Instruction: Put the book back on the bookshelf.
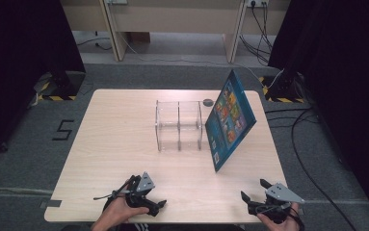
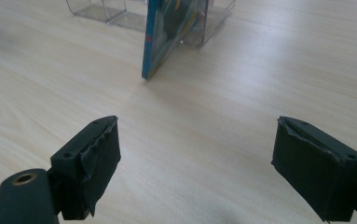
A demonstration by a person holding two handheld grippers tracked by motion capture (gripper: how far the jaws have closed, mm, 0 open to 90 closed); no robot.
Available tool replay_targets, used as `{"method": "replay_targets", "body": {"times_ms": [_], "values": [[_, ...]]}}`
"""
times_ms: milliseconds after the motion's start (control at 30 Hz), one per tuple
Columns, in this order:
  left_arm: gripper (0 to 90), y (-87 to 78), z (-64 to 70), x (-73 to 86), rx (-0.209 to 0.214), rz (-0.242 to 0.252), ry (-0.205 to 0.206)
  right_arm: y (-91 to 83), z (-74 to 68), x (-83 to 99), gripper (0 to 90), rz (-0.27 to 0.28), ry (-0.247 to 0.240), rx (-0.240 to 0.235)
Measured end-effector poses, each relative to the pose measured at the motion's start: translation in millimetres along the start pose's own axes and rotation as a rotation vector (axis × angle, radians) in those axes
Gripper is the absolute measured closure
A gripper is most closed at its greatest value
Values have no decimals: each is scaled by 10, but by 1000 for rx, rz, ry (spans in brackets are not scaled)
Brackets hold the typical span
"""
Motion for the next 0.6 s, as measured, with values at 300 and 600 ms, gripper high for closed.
{"method": "replay_targets", "body": {"times_ms": [300,600], "values": [[0,-1,4,5,-2,4,-3,-19,10,120,157,-89,-39,-6],[0,-1,5,7,-2,5,-2,-72,67,214,157,-139,-58,13]]}}
Point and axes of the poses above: each handheld gripper's, and its own axes: y roughly forward along the jaws, x roughly out of its underside, z roughly to its right, the point moved 1 cm from there along y, roughly forward along the jaws, and after that the axes turned 15 degrees about x, right-handed, at the moved point
